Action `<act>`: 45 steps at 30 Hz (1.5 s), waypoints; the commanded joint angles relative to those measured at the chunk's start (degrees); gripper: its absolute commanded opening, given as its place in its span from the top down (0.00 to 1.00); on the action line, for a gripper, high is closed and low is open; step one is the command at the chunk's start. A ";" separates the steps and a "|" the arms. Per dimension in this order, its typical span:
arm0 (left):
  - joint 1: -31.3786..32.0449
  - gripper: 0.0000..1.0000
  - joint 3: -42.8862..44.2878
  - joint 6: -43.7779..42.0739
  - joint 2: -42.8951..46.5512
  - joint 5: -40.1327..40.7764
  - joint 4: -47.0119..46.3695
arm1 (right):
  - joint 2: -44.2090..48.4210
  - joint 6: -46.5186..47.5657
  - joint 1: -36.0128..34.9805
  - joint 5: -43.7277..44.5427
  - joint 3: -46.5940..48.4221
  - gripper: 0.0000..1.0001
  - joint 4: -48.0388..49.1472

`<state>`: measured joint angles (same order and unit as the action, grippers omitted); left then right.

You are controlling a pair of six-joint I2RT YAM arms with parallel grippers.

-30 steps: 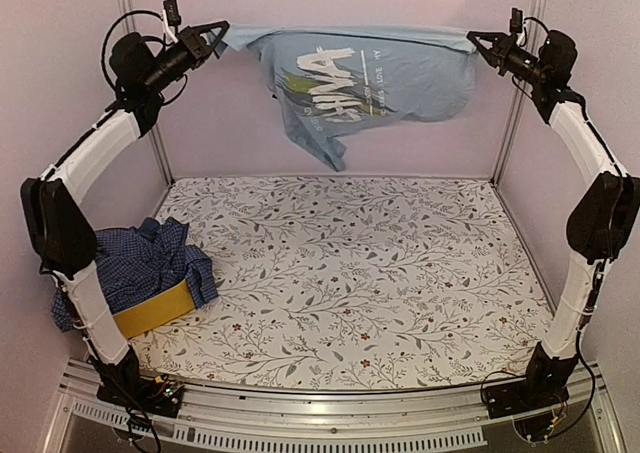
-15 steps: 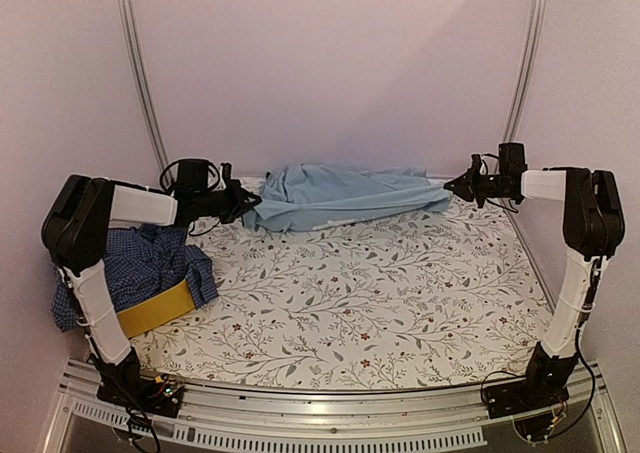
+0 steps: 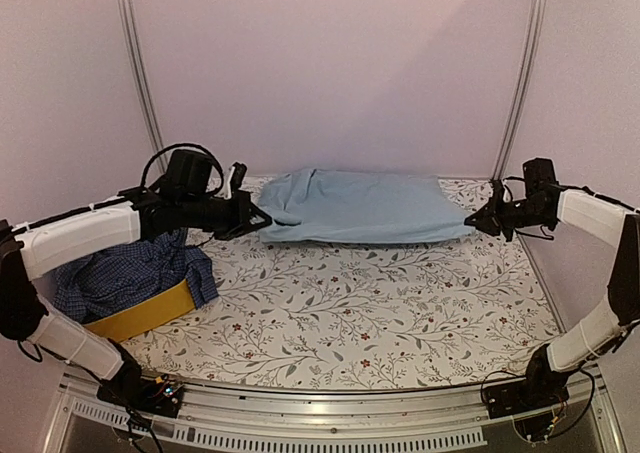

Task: Fold and stack the mixed laundry pile
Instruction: Flatten out the crumpled T-shirt at the center of the board, then adjust the flattened T-shirt at the center of the board.

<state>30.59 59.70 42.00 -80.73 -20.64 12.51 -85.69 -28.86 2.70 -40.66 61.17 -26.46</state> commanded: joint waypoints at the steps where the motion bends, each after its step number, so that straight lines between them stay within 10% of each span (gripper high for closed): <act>1: 10.03 1.00 -6.67 4.77 6.50 5.43 13.80 | 7.52 1.04 0.38 5.60 -13.01 1.00 -10.08; 4: 18.76 0.92 -11.53 13.31 13.33 7.16 16.86 | 15.69 -0.76 0.38 6.19 -18.69 0.91 -15.11; 7: 23.99 0.41 -15.74 21.17 22.09 9.62 18.61 | 23.33 -2.40 0.38 8.34 -20.04 0.38 -18.87; 12: 22.13 0.23 -17.84 24.45 35.94 22.78 20.77 | 28.00 -1.16 0.38 11.31 -17.86 0.26 -16.44; 16: 15.01 0.27 -12.12 11.81 23.34 17.11 22.86 | 22.50 2.91 0.04 6.60 -16.75 0.26 -11.55; 24: 21.78 0.40 6.86 -3.31 -8.55 18.85 39.29 | 10.29 4.65 -8.31 4.30 -15.36 0.27 -5.42; 40: 19.36 0.54 -3.18 -15.42 -19.01 18.68 29.73 | -3.70 3.89 -10.61 4.84 -16.88 0.27 3.06; 45: 19.64 0.85 -3.47 -13.56 -21.51 16.60 30.91 | -6.10 2.50 -10.48 7.05 -17.59 0.25 3.16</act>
<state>50.54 57.30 27.77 -99.79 -2.37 44.23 -89.89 -25.63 -7.73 -35.44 44.56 -24.62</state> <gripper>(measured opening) 0.262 0.740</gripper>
